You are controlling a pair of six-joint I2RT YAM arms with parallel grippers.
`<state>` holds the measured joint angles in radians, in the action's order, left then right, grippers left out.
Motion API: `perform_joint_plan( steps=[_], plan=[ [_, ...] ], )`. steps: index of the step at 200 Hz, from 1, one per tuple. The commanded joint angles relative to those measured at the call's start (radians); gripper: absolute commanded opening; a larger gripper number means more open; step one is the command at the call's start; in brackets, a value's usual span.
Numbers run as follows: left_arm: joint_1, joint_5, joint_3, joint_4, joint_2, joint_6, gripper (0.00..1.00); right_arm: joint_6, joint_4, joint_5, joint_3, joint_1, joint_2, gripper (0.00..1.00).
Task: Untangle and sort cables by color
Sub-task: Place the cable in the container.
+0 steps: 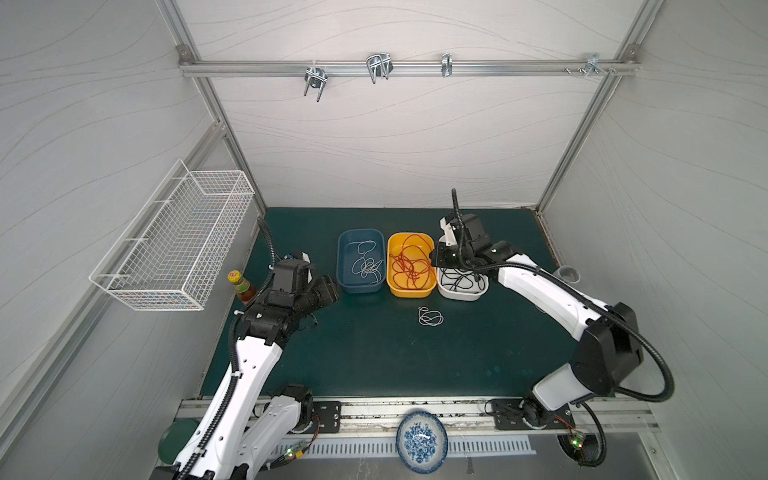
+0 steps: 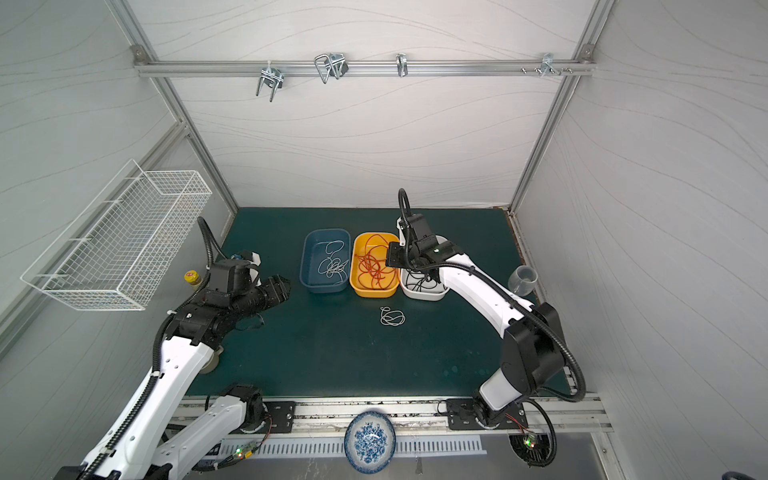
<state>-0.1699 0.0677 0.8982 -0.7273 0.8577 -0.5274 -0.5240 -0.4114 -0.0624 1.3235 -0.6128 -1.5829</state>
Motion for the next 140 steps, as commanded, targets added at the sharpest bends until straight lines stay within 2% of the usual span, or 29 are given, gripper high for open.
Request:
perform_joint_plan(
  steps=[1,65,92,140],
  plan=[
    [0.006,-0.006,0.004,0.034,0.000,-0.003,0.67,0.011,0.053,-0.027,0.054,0.005,-0.054,0.00],
    [0.007,-0.006,0.004,0.032,0.000,-0.002,0.67,-0.020,0.091,0.025,0.100,0.022,-0.219,0.00],
    [0.006,-0.006,0.004,0.034,0.000,-0.002,0.67,-0.061,0.133,0.006,0.076,0.046,-0.265,0.00],
    [0.006,0.000,0.005,0.033,0.006,-0.002,0.67,-0.055,0.128,0.005,0.063,0.047,-0.333,0.00]
  ],
)
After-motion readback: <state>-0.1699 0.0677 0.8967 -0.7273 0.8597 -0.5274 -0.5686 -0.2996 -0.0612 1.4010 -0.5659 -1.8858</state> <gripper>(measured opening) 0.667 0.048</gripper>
